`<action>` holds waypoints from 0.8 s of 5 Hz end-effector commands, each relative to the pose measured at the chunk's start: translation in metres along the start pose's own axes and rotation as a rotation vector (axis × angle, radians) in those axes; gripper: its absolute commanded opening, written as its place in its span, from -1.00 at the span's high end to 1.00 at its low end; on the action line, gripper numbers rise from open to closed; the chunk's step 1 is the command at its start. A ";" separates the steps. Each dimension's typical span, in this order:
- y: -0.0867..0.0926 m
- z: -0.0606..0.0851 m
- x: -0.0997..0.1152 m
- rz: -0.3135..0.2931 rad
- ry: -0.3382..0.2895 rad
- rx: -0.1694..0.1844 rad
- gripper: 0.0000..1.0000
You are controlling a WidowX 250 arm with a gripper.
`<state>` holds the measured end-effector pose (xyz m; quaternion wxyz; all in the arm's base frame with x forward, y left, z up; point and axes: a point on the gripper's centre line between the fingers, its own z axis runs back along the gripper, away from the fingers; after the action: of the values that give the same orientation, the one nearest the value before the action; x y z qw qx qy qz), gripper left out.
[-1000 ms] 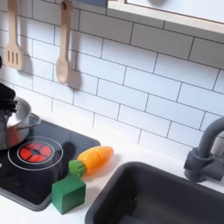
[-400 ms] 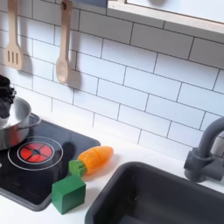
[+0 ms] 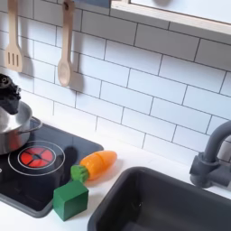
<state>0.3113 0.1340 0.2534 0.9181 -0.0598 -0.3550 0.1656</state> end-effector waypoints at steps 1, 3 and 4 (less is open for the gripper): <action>0.008 -0.008 0.011 0.027 -0.023 0.022 -1.00; 0.004 -0.008 0.009 0.015 0.033 0.073 -1.00; 0.004 -0.008 0.009 0.015 0.036 0.075 -1.00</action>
<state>0.3218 0.1410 0.2519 0.9246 -0.0319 -0.3309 0.1859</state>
